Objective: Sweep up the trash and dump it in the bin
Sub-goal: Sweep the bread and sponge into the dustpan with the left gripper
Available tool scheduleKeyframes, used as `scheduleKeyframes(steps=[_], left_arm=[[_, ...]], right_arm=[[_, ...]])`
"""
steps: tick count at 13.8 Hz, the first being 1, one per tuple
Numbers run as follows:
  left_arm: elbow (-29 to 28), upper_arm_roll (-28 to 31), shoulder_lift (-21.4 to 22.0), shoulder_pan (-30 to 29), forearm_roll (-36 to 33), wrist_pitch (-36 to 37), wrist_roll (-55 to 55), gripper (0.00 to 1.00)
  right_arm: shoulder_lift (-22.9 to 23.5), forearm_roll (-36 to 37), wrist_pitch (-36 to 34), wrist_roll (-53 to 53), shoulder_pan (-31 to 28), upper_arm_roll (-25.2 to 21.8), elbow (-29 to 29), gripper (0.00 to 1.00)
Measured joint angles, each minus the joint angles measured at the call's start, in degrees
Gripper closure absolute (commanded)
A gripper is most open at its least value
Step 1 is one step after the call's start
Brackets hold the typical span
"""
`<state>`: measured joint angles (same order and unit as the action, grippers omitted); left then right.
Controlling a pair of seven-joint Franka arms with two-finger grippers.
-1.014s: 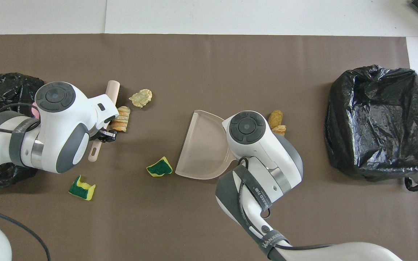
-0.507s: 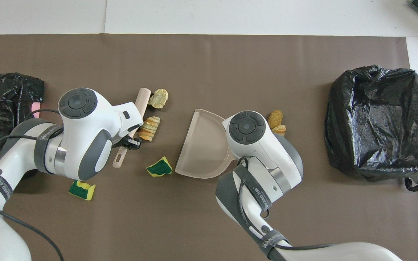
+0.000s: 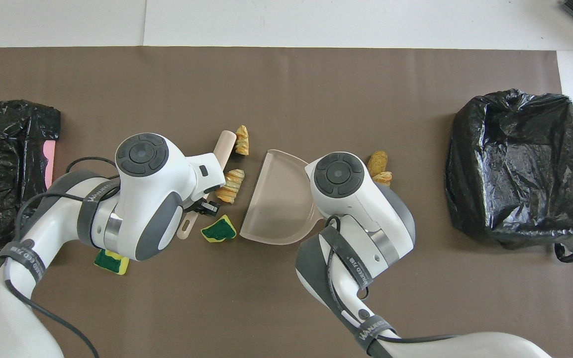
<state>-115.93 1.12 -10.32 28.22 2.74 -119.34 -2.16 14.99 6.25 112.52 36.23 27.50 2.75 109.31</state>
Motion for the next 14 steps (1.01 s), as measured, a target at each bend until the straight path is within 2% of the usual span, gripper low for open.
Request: scheduleKeyframes(steps=[4,7,11,14], left_arm=[[-1.13,0.11,1.90,6.25,2.71,0.70,0.08,1.00],[-0.46,0.02,3.53,8.75,6.91,3.38,0.03,1.00],[3.03,0.84,4.77,8.00,8.69,8.28,-0.03,1.00],[6.68,1.67,6.12,5.24,9.62,16.94,-0.16,1.00]], right_arm=[[-0.09,0.00,-0.10,-0.11,0.00,-0.01,-0.03,1.00],[-0.09,0.00,-0.10,-0.13,0.00,-0.01,-0.03,1.00],[-0.06,0.00,-0.09,-0.15,0.00,-0.02,-0.02,1.00],[-0.06,0.00,-0.09,-0.15,0.00,-0.02,-0.02,1.00]])
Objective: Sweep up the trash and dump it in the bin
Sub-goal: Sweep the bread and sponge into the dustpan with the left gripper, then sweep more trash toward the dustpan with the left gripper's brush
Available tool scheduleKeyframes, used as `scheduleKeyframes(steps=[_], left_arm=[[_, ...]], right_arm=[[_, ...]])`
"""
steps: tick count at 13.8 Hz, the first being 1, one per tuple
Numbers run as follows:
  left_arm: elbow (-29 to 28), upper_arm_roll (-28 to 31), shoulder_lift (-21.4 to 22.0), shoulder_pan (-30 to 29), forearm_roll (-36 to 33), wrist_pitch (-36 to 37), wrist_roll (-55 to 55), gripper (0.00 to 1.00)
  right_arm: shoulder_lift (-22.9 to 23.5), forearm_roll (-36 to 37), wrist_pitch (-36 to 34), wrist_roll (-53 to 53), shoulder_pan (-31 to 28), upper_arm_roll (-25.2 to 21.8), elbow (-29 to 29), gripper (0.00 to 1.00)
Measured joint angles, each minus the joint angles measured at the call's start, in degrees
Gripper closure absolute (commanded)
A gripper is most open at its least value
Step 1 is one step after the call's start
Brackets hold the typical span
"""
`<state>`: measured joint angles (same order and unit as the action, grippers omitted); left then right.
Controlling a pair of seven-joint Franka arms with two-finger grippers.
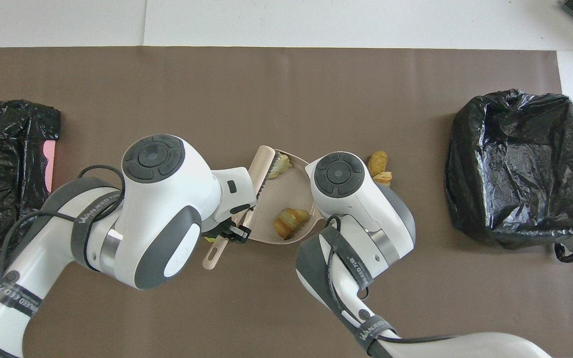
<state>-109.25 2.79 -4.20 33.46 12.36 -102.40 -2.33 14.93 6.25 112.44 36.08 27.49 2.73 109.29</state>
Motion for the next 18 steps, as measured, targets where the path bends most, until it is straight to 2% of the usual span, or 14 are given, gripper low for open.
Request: scheduleKeyframes(steps=[3,7,13,18], left_arm=[[-0.15,0.54,2.28,-2.20,0.03,7.50,1.08,1.00],[-6.09,0.74,5.04,-3.86,-0.59,8.18,8.47,1.00],[-17.74,0.89,11.45,-5.94,-2.01,2.64,19.93,1.00],[-27.55,0.09,13.63,-5.67,-2.06,-5.04,30.32,1.00]], right_arm=[[0.00,0.01,0.03,0.49,0.00,0.00,0.01,1.00],[0.04,0.13,0.10,5.10,-0.06,-0.04,0.02,1.00],[0.07,2.69,0.10,9.67,-0.10,-0.16,-0.02,1.00],[0.07,2.88,0.05,9.82,-0.10,-0.16,-0.02,1.00]])
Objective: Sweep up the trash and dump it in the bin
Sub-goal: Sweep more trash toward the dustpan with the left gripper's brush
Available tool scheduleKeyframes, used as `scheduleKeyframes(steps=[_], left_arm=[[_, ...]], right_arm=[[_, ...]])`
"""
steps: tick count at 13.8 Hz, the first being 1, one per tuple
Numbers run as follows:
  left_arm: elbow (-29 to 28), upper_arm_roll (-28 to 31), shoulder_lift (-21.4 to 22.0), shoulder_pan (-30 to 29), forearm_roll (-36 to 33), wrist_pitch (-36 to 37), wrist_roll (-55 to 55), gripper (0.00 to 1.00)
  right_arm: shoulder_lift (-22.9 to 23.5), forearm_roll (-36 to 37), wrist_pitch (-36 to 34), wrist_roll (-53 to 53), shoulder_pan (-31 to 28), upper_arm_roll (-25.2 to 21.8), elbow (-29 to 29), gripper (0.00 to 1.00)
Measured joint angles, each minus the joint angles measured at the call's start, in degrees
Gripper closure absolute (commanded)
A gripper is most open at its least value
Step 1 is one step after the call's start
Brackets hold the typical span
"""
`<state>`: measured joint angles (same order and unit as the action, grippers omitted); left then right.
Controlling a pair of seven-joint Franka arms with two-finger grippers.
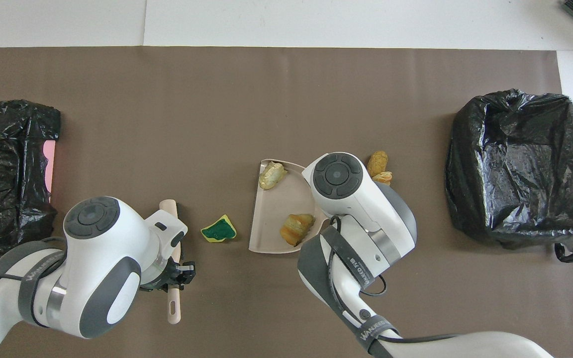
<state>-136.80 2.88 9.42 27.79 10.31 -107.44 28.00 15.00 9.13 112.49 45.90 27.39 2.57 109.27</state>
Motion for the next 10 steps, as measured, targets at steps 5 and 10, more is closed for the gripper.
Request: scheduleKeyframes(steps=[5,10], left_arm=[[-2.77,-0.74,-1.17,8.60,0.88,-11.79,7.25,1.00],[1.88,-1.11,-6.39,12.99,3.65,-20.64,1.36,1.00]], right_arm=[[0.00,0.03,0.00,0.01,0.00,0.00,0.00,1.00],[0.00,0.04,0.00,0.01,0.00,0.00,0.00,1.00]])
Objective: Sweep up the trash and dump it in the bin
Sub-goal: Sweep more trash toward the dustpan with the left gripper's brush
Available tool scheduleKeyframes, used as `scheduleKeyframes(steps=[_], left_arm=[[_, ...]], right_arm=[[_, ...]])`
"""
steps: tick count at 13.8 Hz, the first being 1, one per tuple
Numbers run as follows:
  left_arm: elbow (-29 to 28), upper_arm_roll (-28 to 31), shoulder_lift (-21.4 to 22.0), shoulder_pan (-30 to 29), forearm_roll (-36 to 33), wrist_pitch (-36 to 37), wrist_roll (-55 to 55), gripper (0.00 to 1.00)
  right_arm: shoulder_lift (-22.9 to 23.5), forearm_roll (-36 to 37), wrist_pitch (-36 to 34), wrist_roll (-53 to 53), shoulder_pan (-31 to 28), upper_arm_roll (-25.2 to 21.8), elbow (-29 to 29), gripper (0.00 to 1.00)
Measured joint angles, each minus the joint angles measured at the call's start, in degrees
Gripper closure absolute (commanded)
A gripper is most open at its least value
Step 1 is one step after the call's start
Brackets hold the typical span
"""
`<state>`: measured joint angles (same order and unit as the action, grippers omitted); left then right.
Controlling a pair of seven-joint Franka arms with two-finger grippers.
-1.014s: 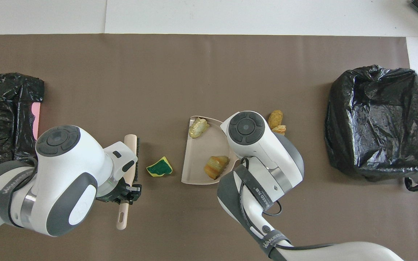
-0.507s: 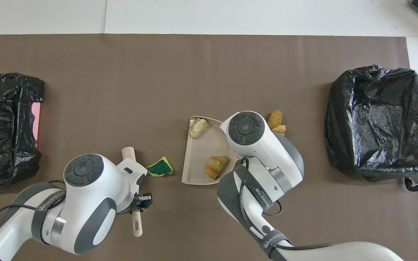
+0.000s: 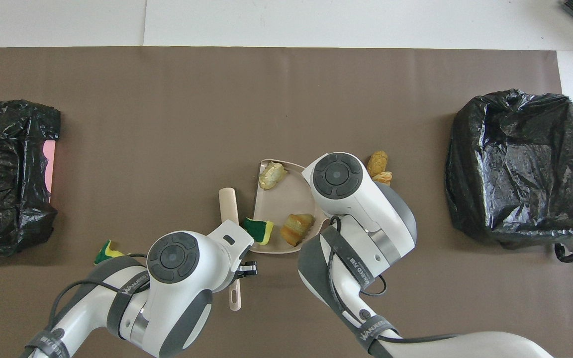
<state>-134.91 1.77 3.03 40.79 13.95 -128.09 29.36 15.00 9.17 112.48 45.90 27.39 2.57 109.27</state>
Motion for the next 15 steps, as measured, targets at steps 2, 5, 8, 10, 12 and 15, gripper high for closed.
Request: scheduleKeyframes(steps=[2,5,8,10,12,15], left_arm=[[4.29,0.02,-2.25,0.02,0.56,0.00,-2.36,1.00],[9.40,0.18,-5.14,0.03,1.31,2.06,-2.69,1.00],[11.14,1.55,-5.16,-1.13,1.23,9.02,-2.86,1.00],[12.53,1.96,-4.57,-4.38,0.03,14.38,-3.00,1.00],[13.89,2.20,-3.62,-8.63,-3.24,17.81,-2.94,1.00],[14.76,2.43,-0.30,-15.15,-7.34,25.75,-3.08,1.00]], right_arm=[[0.00,0.00,0.00,0.00,0.00,0.00,0.00,1.00],[0.00,0.00,0.00,0.00,0.00,0.00,0.00,1.00],[0.00,0.00,0.00,0.00,0.00,0.00,0.00,1.00],[0.00,0.00,0.00,0.00,0.00,0.00,0.00,1.00],[0.00,0.00,0.00,0.00,0.00,0.00,0.00,1.00],[0.00,0.00,0.00,0.00,0.00,0.00,0.00,1.00]])
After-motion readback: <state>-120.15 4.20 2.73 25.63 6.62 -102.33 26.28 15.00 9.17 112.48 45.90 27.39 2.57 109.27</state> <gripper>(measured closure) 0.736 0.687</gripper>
